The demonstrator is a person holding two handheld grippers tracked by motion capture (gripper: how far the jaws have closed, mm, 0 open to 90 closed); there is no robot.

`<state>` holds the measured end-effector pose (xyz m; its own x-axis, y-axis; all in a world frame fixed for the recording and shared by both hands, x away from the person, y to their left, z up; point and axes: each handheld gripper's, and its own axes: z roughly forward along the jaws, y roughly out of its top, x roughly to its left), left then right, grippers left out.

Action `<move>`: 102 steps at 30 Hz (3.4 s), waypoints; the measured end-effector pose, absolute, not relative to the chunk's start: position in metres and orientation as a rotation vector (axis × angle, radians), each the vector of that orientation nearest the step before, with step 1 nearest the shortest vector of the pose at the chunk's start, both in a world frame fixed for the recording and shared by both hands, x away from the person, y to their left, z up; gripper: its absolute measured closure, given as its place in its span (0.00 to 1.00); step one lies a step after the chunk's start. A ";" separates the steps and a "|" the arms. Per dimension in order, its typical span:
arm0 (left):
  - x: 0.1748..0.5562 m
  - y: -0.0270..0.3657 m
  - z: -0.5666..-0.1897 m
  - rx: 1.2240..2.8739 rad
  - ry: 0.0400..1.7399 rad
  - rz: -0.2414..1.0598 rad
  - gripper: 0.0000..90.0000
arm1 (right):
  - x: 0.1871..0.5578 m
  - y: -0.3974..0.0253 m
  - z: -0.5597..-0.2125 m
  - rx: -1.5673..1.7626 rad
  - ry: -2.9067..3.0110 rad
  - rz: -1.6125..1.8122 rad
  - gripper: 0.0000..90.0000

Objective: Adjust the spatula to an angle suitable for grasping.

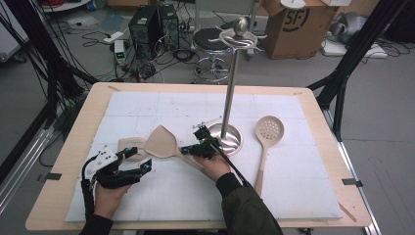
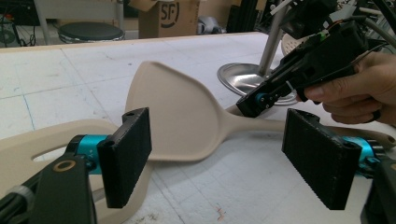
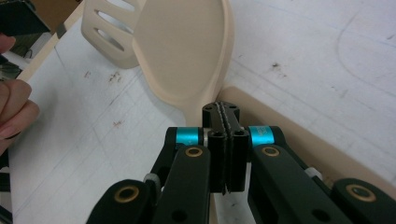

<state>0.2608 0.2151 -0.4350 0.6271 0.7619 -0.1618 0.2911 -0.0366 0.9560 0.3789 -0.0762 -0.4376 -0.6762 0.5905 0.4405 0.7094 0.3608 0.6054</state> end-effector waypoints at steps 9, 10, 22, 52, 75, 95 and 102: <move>0.263 0.213 -0.436 1.629 0.885 0.480 0.28 | 0.375 -0.074 -0.436 -1.172 -2.474 -1.210 1.00; 0.263 0.213 -0.436 1.629 0.885 0.480 0.28 | 0.374 -0.075 -0.436 -1.178 -2.467 -1.213 1.00; 0.261 0.212 -0.434 1.644 0.876 0.498 0.28 | 0.362 -0.067 -0.435 -1.091 -2.466 -1.192 1.00; 0.260 0.210 -0.433 1.637 0.871 0.513 0.28 | 0.356 -0.049 -0.442 -0.968 -2.611 -1.087 1.00; 0.255 0.209 -0.429 1.608 0.862 0.534 0.30 | 0.335 -0.076 -0.435 -0.973 -2.607 -1.089 1.00; 0.257 0.212 -0.432 1.595 0.909 0.440 0.29 | 0.235 -0.190 -0.431 -1.141 -2.523 -1.259 1.00; 0.256 0.212 -0.432 1.594 0.909 0.444 0.29 | 0.212 -0.200 -0.445 -1.179 -2.560 -1.182 1.00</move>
<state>0.2562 0.2118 -0.4318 0.6233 0.7567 -0.1972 0.3103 -0.0078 0.9506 0.2122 -0.2000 -0.4447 -0.6994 0.6121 0.3691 0.6779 0.4044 0.6139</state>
